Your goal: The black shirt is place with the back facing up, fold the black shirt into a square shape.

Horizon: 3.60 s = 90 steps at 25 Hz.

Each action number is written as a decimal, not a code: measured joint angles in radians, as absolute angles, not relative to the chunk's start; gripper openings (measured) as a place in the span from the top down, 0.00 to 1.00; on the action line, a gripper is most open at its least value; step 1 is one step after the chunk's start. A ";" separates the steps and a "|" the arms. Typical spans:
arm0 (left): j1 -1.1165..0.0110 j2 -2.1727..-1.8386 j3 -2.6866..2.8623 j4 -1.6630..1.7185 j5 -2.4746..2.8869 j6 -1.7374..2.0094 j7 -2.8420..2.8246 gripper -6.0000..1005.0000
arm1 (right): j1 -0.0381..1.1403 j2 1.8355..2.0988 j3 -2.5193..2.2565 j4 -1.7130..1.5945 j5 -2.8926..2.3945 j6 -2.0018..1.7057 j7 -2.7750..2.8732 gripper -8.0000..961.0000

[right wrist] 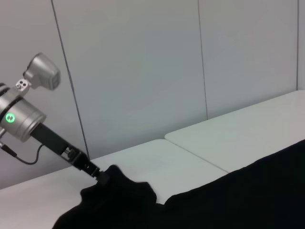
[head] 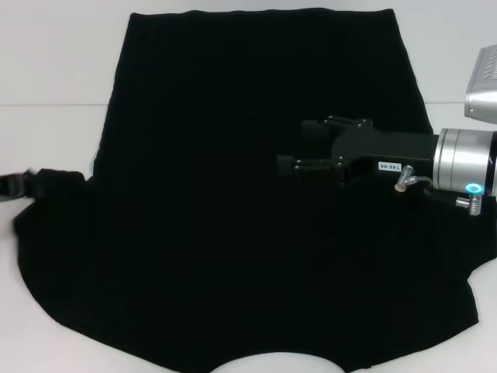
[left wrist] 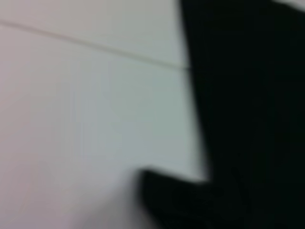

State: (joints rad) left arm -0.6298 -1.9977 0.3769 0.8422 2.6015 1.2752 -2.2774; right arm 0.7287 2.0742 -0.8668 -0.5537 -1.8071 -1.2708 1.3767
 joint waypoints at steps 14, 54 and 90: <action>-0.664 -2.079 0.522 0.788 2.324 1.457 -2.135 0.96 | 0.718 2.075 -0.867 -0.554 -1.807 -1.269 1.376 0.05; -0.626 -2.130 0.770 0.615 2.034 1.603 -1.305 0.07 | 0.796 1.965 -0.816 -0.737 -2.153 -1.200 2.202 0.05; -0.597 -2.114 0.684 0.661 2.074 1.564 -1.356 0.07 | 0.622 1.884 -0.594 -0.674 -2.545 -1.449 2.519 0.05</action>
